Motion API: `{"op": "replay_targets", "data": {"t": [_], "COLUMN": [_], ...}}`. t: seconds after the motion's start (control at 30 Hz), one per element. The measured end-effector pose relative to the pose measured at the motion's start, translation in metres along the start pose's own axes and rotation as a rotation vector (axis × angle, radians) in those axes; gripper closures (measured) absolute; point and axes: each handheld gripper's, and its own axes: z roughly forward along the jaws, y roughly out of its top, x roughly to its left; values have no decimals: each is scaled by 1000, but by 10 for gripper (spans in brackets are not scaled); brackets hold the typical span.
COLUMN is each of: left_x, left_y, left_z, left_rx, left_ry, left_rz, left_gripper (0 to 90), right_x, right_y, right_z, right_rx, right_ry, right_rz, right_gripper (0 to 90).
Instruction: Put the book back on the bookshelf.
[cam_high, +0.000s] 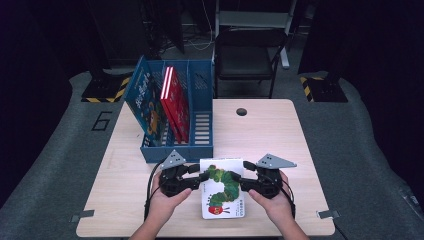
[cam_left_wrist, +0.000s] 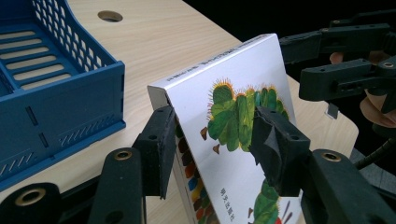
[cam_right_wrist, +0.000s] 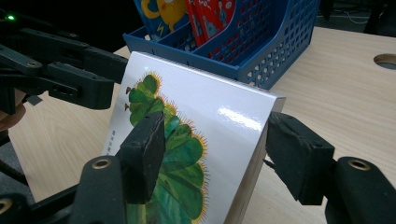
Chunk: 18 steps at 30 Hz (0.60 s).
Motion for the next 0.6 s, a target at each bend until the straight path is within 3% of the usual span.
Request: {"op": "replay_targets", "data": {"t": [0.3,0.43,0.6], "left_x": [-2,-2,-5], "left_y": [3,3,5], "left_z": [-3,-5,-7], "left_rx": [-19,-31,-36], "left_ry": [-8,5,49], "left_rz": [4,10,53], "left_gripper": [535,630,677], "right_x": [5,4,6], "right_y": [3,3,4], "right_z": [-3,-3,-6], "right_rx": [-18,-21,-41], "right_ry": [6,5,-36], "right_rz": [-8,-17,-49], "right_gripper": [383,397,510]}}
